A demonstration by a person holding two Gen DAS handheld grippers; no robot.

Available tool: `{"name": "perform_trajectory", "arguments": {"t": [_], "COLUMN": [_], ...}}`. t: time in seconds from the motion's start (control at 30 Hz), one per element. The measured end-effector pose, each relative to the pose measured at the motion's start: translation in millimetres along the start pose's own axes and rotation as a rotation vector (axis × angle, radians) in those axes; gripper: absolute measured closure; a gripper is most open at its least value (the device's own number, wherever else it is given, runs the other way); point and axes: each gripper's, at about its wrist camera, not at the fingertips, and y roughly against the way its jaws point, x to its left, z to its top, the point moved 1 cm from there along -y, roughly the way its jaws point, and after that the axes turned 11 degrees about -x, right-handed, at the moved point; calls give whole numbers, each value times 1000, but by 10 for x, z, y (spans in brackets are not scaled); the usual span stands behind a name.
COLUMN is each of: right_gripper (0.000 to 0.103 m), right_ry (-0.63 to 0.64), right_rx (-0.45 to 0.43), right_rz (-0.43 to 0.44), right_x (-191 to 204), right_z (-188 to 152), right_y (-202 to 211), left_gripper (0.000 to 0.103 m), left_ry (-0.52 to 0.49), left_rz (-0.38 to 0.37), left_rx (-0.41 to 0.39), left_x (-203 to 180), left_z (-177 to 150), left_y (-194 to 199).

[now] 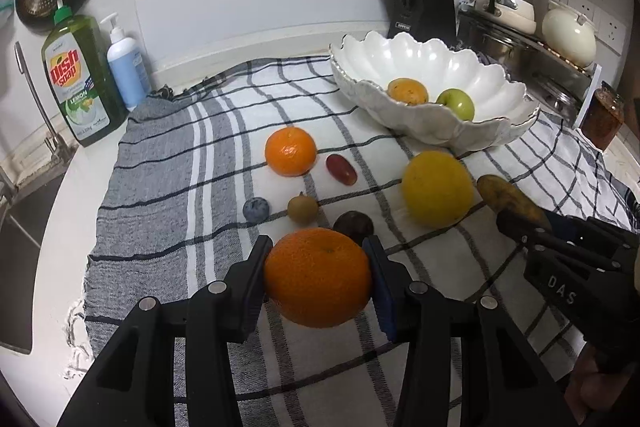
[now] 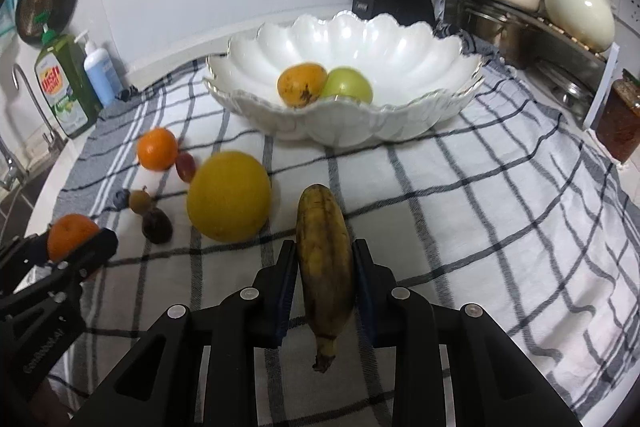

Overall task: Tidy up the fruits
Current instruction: 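Grasp the banana with the right tool while the left tool holds the orange, then carry orange and banana into the white bowl and open both tools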

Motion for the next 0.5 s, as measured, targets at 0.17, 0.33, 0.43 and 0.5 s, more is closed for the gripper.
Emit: {"name": "perform_trajectory", "arguments": {"t": [0.17,0.33,0.43,0.5], "right_gripper": [74,74,74,74], "right_ry": [-9,-18,-22,-27], "right_rx": [-39,-78,-95,-107], "right_rz": [-1,1,0,-4], "right_x": [-39,-77,-102,-137], "right_z": [113,242,313,377], "right_y": [141,275,328,364], "left_gripper": [57,57,57,57], "left_ry": [-7,-13,-17,-19], "left_rz": [-11,-22,-31,-36], "left_rx": [-18,-40,-53,-61], "left_x": [-56,-121,-157,-177], "left_z": [74,191,284,350], "left_y": [52,100,109,110]}}
